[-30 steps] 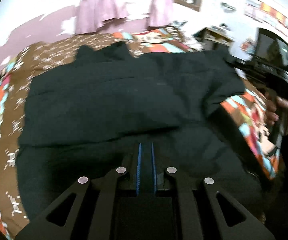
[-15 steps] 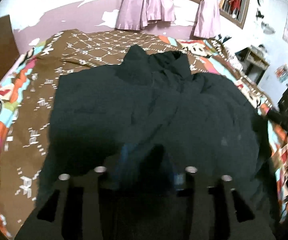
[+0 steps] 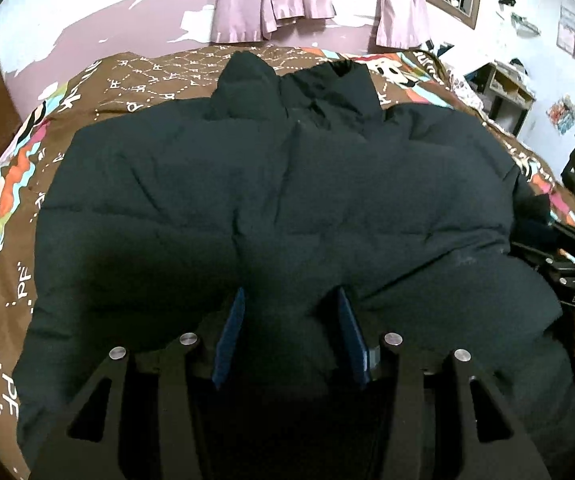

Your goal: Fold large clothes

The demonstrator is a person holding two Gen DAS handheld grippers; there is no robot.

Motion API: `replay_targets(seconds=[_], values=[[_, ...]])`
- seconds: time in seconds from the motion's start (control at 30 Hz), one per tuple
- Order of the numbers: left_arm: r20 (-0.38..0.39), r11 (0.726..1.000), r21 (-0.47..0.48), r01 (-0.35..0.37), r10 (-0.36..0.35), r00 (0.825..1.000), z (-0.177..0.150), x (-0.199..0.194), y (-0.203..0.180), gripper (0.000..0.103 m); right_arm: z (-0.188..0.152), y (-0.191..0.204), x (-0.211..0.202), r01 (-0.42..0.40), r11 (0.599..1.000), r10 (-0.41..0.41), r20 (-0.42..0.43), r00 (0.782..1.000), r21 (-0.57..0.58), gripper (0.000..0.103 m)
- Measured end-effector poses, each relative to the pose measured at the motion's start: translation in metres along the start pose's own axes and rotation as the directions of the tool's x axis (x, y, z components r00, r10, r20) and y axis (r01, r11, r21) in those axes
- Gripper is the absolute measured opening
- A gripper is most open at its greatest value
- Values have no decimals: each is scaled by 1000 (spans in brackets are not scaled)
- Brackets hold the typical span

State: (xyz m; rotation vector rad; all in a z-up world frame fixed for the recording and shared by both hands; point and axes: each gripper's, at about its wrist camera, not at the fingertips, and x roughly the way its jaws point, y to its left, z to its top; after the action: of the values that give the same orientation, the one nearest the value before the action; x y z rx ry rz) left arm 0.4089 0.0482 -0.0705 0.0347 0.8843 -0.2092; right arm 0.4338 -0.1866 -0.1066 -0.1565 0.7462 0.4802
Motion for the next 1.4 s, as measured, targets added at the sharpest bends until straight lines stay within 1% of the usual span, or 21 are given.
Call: replay_targets(seconds=[0.17,0.27,0.33,0.37,0.43,0.47,0.5,0.53,0.6,0.67,0.77,0.87,0.93,1.0,1.07,1.13,1.23,1.3,1.33,1.37,1.4], values=[[23,999,39,-38,37,999,-8,8,-5,43,-4,4,3,22,1000,-22,25,999,-12,58],[28,999,32,-23,22,999,-7,5,-1,42,-5,3,-2,8,1000,-8,47,999,-6,59],[26,1000,6,18,-18,1000,-2,0,6,42,0,-1,-8,-38,999,37,38,999,14,66],[22,998,-21,64,-64,998,3,-4,14,43,6,-3,-11,-60,998,59,31,998,24,73],[32,995,-39,97,-96,995,13,-11,20,43,22,-6,-24,-83,996,80,72,994,33,82],[55,995,-46,90,-87,995,25,-16,27,44,34,-8,-30,-76,996,72,108,992,37,93],[68,995,-50,80,-77,995,32,-18,29,55,42,-10,-31,-74,996,68,126,990,41,101],[88,996,-61,62,-57,995,44,-20,33,69,56,-14,-31,-78,995,70,143,987,53,101],[136,994,-99,46,-32,990,68,-21,44,77,82,-23,-22,-106,990,91,155,984,96,101],[165,987,-149,52,-27,986,100,-12,58,77,112,-35,-2,-125,980,102,149,984,156,101],[171,978,-206,42,-6,985,138,7,76,78,158,-56,33,-145,952,114,128,985,269,101],[170,963,-266,48,-2,985,175,32,93,78,192,-75,68,-173,913,135,125,983,370,101],[147,953,-301,34,11,989,192,49,98,78,208,-82,89,-183,897,150,114,982,402,101],[133,947,-318,30,14,991,201,62,103,78,222,-87,115,-201,874,180,90,980,442,101],[106,945,-328,11,25,994,211,79,106,78,228,-89,130,-214,853,190,100,977,475,101],[74,941,-339,-5,32,997,215,93,110,78,233,-88,144,-216,845,193,98,976,489,98],[48,924,-382,-19,41,998,215,109,118,78,233,-85,157,-198,847,179,86,980,494,81],[63,920,-391,-11,39,997,214,112,118,78,232,-84,165,-181,851,169,69,983,493,64],[71,920,-392,-5,36,997,214,112,119,77,231,-84,169,-174,853,168,57,984,492,60],[84,920,-392,2,34,996,215,111,120,77,230,-84,172,-175,854,171,53,984,489,51],[103,921,-390,13,29,994,216,109,118,72,229,-82,175,-173,857,172,48,984,485,41]])
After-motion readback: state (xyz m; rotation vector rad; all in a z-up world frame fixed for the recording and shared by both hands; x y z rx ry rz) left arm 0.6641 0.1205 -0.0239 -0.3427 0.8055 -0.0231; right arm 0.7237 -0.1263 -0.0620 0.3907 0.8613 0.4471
